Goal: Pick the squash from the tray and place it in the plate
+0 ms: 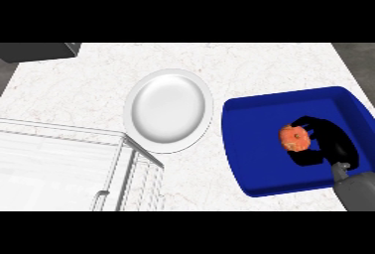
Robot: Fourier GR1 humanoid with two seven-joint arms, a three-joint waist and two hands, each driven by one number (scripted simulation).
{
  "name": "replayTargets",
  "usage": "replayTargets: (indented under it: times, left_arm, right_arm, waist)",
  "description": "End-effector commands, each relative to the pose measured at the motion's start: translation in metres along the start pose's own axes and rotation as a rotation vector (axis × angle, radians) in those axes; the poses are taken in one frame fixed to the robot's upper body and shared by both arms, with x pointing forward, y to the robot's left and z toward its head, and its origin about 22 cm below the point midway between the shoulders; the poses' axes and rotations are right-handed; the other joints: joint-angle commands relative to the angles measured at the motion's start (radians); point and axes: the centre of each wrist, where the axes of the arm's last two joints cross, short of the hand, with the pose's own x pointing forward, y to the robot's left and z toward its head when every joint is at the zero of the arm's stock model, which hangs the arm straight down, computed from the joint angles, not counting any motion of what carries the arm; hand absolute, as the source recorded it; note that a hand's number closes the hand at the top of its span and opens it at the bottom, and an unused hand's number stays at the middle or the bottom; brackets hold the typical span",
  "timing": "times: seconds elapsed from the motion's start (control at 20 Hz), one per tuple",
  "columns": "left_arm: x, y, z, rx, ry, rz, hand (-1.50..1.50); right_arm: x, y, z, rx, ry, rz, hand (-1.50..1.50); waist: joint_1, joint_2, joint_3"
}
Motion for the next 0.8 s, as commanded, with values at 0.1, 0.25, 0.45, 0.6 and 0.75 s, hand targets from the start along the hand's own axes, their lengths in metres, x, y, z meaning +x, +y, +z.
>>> replayTargets:
  times: [0.1, 0.25, 0.45, 0.6, 0.75]
  left_arm:
    - [-0.056, -0.031, 0.016, -0.104, 0.308, 0.148, 0.0]
    - [-0.055, -0.033, 0.018, -0.108, 0.312, 0.154, 0.0]
    - [-0.056, -0.029, 0.022, -0.08, 0.327, 0.145, 0.0]
    - [-0.043, -0.023, 0.02, -0.091, 0.279, 0.125, 0.0]
    - [-0.023, -0.019, 0.01, -0.107, 0.194, 0.113, 0.0]
  right_arm:
    - [0.007, 0.011, -0.003, -0.014, -0.031, 0.065, 1.5]
    - [0.009, 0.008, -0.005, -0.047, -0.045, 0.085, 1.5]
    - [0.035, -0.023, -0.008, -0.264, -0.163, -0.017, 1.5]
    - [0.118, 0.037, 0.027, -0.204, -0.342, -0.08, 1.5]
    - [0.174, 0.06, 0.055, -0.161, -0.467, -0.134, 1.5]
  waist:
    - [-0.018, 0.043, -0.046]
    - [-0.028, 0.041, -0.046]
    - [-0.048, 0.028, -0.046]
    - [0.013, 0.03, -0.052]
    - [0.077, 0.039, -0.059]
